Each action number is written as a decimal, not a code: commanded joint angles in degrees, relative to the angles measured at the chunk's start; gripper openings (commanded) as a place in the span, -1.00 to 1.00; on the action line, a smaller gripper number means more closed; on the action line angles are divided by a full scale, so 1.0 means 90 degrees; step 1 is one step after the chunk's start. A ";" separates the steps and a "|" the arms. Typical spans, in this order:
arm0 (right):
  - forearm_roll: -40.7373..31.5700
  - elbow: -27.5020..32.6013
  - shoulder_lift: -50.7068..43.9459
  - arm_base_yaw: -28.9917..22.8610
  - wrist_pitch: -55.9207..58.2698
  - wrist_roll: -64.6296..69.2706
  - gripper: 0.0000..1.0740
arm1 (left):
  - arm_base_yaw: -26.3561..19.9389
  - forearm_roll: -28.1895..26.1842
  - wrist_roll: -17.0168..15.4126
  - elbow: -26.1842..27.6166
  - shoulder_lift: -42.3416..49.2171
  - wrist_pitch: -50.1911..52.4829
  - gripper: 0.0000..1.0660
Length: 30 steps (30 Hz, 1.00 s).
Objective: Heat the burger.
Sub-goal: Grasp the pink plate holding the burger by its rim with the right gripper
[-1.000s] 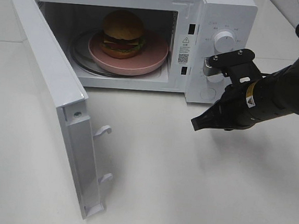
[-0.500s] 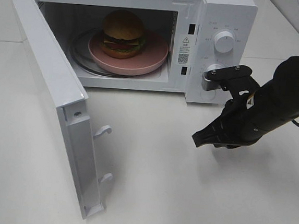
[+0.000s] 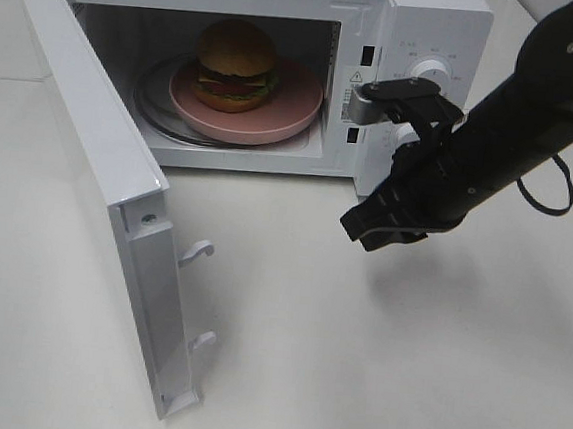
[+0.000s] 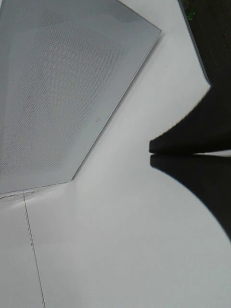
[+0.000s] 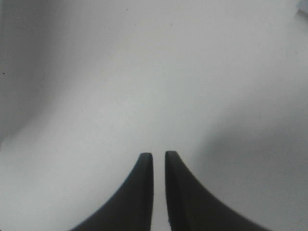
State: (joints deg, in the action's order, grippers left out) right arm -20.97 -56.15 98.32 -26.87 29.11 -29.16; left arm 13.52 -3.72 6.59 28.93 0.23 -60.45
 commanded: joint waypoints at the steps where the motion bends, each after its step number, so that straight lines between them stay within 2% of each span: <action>1: -0.0064 -0.0433 -0.0032 -0.0242 0.0146 -0.0388 -0.63 | -0.0025 -0.0019 -0.0019 -0.0013 0.0140 0.0083 -0.99; 2: -0.0064 -0.0433 -0.0032 -0.0242 0.0146 -0.0388 -0.63 | -0.0025 -0.0019 -0.0019 -0.0013 0.0140 0.0083 -0.99; 4: -0.0064 -0.0713 0.0064 -0.0490 0.0146 -0.0535 -0.45 | -0.0025 -0.0019 -0.0019 -0.0013 0.0140 0.0083 -0.99; 5: -0.0064 -0.0713 0.0064 -0.0490 0.0146 -0.0535 -0.45 | -0.0025 -0.0019 -0.0019 -0.0013 0.0140 0.0083 -0.99; 6: -0.0064 -0.0917 0.0159 -0.0611 0.0159 -0.0547 -0.34 | -0.0025 -0.0019 -0.0019 -0.0013 0.0140 0.0083 -0.99; 7: -0.0064 -0.0917 0.0159 -0.0611 0.0159 -0.0547 -0.34 | -0.0025 -0.0019 -0.0019 -0.0013 0.0140 0.0083 -0.99; 9: -0.0242 -0.1311 0.0369 -0.0675 0.0420 -0.0547 -0.22 | -0.0025 -0.0019 -0.0019 -0.0013 0.0140 0.0083 -0.99; 17: -0.0293 -0.2228 0.0936 -0.0732 0.0745 -0.1057 -0.20 | -0.0025 -0.0019 -0.0019 -0.0013 0.0140 0.0083 -0.99; 21: -0.0299 -0.2457 0.1101 -0.0809 0.0777 -0.1369 -0.17 | -0.0025 -0.0019 -0.0019 -0.0013 0.0140 0.0083 -0.99; 24: -0.0299 -0.2597 0.1197 -0.0859 0.0777 -0.1604 -0.08 | -0.0025 -0.0019 -0.0019 -0.0013 0.0140 0.0083 -0.99; 26: -0.0274 -0.2725 0.1273 -0.0968 0.0726 -0.1865 0.05 | -0.0025 -0.0019 -0.0019 -0.0013 0.0140 0.0083 -0.99; 30: -0.0178 -0.2827 0.1362 -0.1101 0.0528 -0.2158 0.14 | -0.0025 -0.0019 -0.0019 -0.0013 0.0140 0.0083 -0.99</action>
State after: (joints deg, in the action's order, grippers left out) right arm -22.63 -81.07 110.41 -36.67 34.38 -47.33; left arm 13.52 -3.72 6.59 28.93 0.23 -60.45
